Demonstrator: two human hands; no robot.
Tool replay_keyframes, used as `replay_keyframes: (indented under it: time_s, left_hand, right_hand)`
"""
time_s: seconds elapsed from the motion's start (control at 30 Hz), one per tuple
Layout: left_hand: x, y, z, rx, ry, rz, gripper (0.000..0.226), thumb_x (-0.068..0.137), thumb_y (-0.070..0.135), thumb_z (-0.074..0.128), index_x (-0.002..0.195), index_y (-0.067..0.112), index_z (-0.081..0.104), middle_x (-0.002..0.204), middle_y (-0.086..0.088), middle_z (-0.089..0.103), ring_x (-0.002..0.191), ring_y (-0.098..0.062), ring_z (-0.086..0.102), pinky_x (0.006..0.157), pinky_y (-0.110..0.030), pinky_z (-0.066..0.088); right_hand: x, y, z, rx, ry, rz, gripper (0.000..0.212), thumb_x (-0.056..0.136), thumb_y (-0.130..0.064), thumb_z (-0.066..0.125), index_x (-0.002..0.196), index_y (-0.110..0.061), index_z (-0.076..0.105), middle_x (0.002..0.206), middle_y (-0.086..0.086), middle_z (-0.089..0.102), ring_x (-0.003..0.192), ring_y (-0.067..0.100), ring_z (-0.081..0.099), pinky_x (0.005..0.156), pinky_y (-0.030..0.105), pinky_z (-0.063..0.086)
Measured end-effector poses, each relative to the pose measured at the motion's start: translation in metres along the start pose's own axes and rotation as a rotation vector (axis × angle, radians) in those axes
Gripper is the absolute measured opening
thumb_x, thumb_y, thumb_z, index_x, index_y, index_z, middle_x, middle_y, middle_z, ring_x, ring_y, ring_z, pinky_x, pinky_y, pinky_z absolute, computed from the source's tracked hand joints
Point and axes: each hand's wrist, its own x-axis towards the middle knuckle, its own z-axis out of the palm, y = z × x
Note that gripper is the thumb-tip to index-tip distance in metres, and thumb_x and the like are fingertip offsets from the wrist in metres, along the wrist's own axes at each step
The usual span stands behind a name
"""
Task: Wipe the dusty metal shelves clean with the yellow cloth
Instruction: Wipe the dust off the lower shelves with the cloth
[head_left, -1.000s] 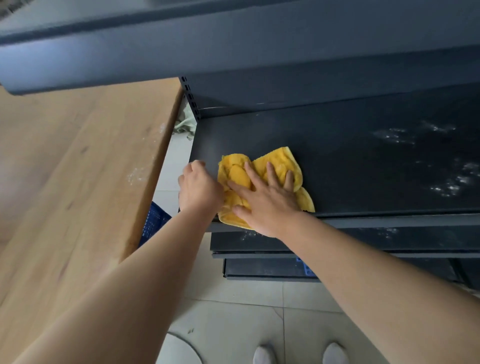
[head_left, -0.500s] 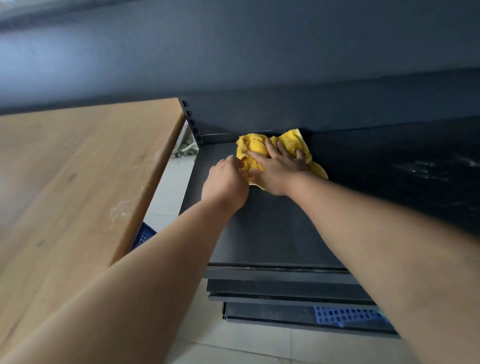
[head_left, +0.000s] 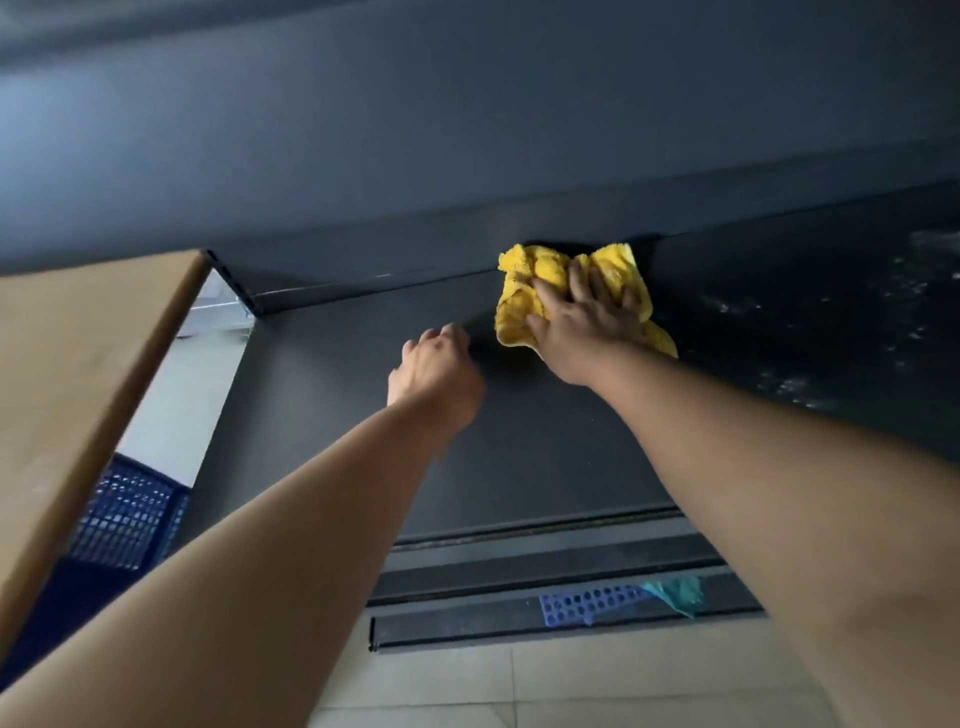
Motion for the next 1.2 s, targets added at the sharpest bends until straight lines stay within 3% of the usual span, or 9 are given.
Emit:
replay_keyframes:
  time_s: [0.23, 0.43, 0.6, 0.7, 0.83, 1.03, 1.2]
  left_hand:
    - [-0.004, 0.061, 0.023, 0.154, -0.054, 0.077, 0.054, 0.086, 0.002, 0.044, 0.137, 0.020, 0.043, 0.141, -0.003, 0.043, 0.129, -0.028, 0.035, 0.096, -0.043, 0.040]
    - [-0.001, 0.070, 0.019, 0.207, -0.021, 0.015, 0.038, 0.096, 0.015, 0.042, 0.132, 0.025, 0.051, 0.128, -0.012, 0.056, 0.117, -0.034, 0.052, 0.087, -0.039, 0.048]
    - [-0.003, 0.071, 0.019, 0.180, -0.074, -0.029, 0.049, 0.096, 0.015, 0.042, 0.143, 0.030, 0.041, 0.138, -0.012, 0.051, 0.121, -0.033, 0.051, 0.091, -0.036, 0.044]
    - [-0.011, 0.065, 0.021, 0.126, -0.113, 0.005, 0.063, 0.090, 0.006, 0.048, 0.148, 0.025, 0.033, 0.152, -0.003, 0.035, 0.135, -0.029, 0.039, 0.103, -0.038, 0.040]
    - [-0.023, 0.051, 0.021, 0.000, 0.015, 0.015, 0.052, 0.084, 0.001, 0.048, 0.134, 0.015, 0.047, 0.141, -0.006, 0.042, 0.127, -0.033, 0.043, 0.094, -0.040, 0.042]
    - [-0.037, 0.029, -0.002, -0.067, 0.072, -0.078, 0.051, 0.087, 0.004, 0.042, 0.137, 0.012, 0.042, 0.144, -0.010, 0.040, 0.132, -0.031, 0.038, 0.102, -0.038, 0.035]
    - [-0.049, 0.009, -0.017, -0.028, 0.062, -0.078, 0.054, 0.087, 0.007, 0.041, 0.141, 0.015, 0.038, 0.145, -0.007, 0.040, 0.131, -0.030, 0.038, 0.098, -0.039, 0.036]
  right_hand:
    - [-0.012, 0.097, -0.019, 0.013, -0.013, 0.090, 0.054, 0.099, -0.055, 0.015, 0.151, -0.044, 0.002, 0.162, 0.004, -0.013, 0.149, 0.028, -0.006, 0.117, 0.055, 0.002]
    - [-0.027, 0.161, -0.034, 0.020, -0.032, 0.170, 0.054, 0.100, -0.051, 0.017, 0.151, -0.043, 0.002, 0.162, 0.002, -0.012, 0.149, 0.028, -0.005, 0.117, 0.057, 0.006]
    - [-0.053, 0.177, -0.036, 0.030, -0.041, 0.164, 0.052, 0.101, -0.048, 0.017, 0.151, -0.041, 0.007, 0.163, 0.001, -0.007, 0.149, 0.029, 0.002, 0.116, 0.056, 0.010]
    - [-0.076, 0.171, -0.033, 0.077, -0.044, 0.176, 0.050, 0.101, -0.048, 0.016, 0.151, -0.041, 0.010, 0.163, -0.001, -0.005, 0.150, 0.026, 0.001, 0.115, 0.057, 0.010]
    - [-0.105, 0.138, -0.025, 0.098, -0.037, 0.161, 0.050, 0.101, -0.048, 0.014, 0.150, -0.042, 0.011, 0.163, -0.003, -0.005, 0.150, 0.023, -0.002, 0.116, 0.055, 0.008]
    - [-0.105, 0.063, -0.010, 0.146, -0.088, 0.002, 0.051, 0.097, -0.059, 0.013, 0.148, -0.048, 0.017, 0.162, -0.005, -0.008, 0.149, 0.025, -0.007, 0.115, 0.056, 0.002]
    - [-0.118, 0.002, 0.000, 0.146, -0.100, -0.129, 0.052, 0.091, -0.066, 0.028, 0.139, -0.046, 0.032, 0.162, -0.006, 0.001, 0.149, 0.028, -0.004, 0.114, 0.058, 0.004]
